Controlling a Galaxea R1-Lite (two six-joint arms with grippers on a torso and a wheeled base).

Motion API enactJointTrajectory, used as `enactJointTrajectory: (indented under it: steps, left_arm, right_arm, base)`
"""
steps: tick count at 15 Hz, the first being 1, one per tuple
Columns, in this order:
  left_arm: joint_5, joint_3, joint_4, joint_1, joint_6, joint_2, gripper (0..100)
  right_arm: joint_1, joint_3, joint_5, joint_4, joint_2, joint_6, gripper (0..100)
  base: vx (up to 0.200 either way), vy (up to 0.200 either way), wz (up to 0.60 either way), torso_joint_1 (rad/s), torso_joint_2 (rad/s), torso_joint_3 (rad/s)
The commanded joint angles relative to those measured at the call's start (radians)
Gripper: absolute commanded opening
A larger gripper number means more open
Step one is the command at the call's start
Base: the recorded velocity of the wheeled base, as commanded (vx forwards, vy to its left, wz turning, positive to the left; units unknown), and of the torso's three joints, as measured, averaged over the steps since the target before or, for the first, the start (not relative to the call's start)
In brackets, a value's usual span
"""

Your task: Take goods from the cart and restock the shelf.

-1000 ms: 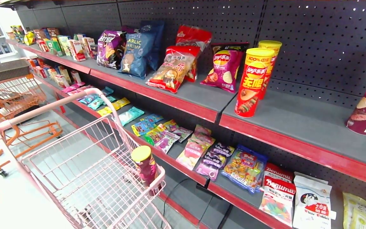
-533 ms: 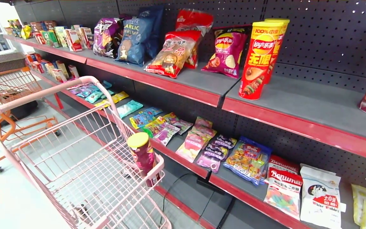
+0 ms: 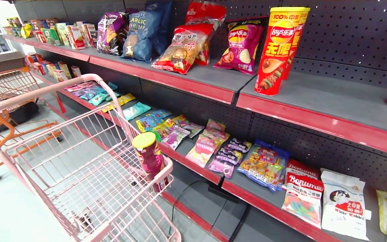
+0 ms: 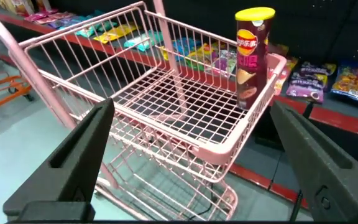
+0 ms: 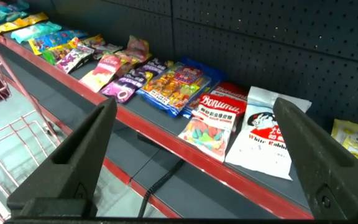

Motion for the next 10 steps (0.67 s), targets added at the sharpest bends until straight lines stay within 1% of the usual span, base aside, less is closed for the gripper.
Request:
enactJointTrajectory:
  steps: [1, 2, 3, 4, 5, 6, 7, 9, 10]
  left_arm:
    - [-0.02, -0.288, -0.005, -0.04, -0.068, 0.23, 100]
    - [-0.003, -0.411, -0.01, -0.051, -0.144, 0.397, 100]
    - [0.015, -0.441, -0.01, -0.048, -0.158, 0.463, 100]
    - [0.055, -0.434, -0.011, -0.047, -0.117, 0.624, 100]
    - [0.037, -0.397, -0.03, -0.05, -0.104, 0.701, 100]
    - [-0.009, -0.363, -0.119, -0.051, -0.103, 0.797, 100]
    - [-0.061, -0.328, -0.231, -0.042, -0.1, 0.892, 100]
    - [-0.097, -0.319, -0.366, -0.008, -0.095, 1.075, 100]
    - [-0.15, -0.319, -0.467, -0.001, -0.086, 1.198, 100]
  right_arm:
    - [0.0, 0.0, 0.001, 0.0, 0.0, 0.001, 100]
    - [0.0, 0.0, 0.001, -0.002, 0.0, 0.0, 100]
    - [0.0, 0.0, 0.001, -0.002, 0.0, 0.001, 100]
    - [0.0, 0.0, 0.002, -0.002, 0.0, 0.001, 100]
    - [0.0, 0.002, 0.001, -0.002, 0.0, 0.001, 100]
    - [0.0, 0.002, 0.002, -0.002, 0.0, 0.0, 100]
    - [0.0, 0.0, 0.002, -0.002, 0.0, 0.0, 100]
    - [0.0, 0.0, 0.002, -0.002, 0.0, 0.0, 100]
    - [0.0, 0.002, 0.002, -0.002, 0.0, 0.0, 100]
  base:
    - [0.0, 0.0, 0.0, 0.0, 0.0, 0.0]
    - [0.0, 0.0, 0.0, 0.0, 0.0, 0.0]
    - [0.0, 0.0, 0.0, 0.0, 0.0, 0.0]
    - [0.0, 0.0, 0.0, 0.0, 0.0, 0.0]
    - [0.0, 0.0, 0.0, 0.0, 0.0, 0.0]
    - [0.0, 0.0, 0.0, 0.0, 0.0, 0.0]
    - [0.0, 0.0, 0.0, 0.0, 0.0, 0.0]
    - [0.0, 0.0, 0.0, 0.0, 0.0, 0.0]
    - [0.0, 0.0, 0.0, 0.0, 0.0, 0.0]
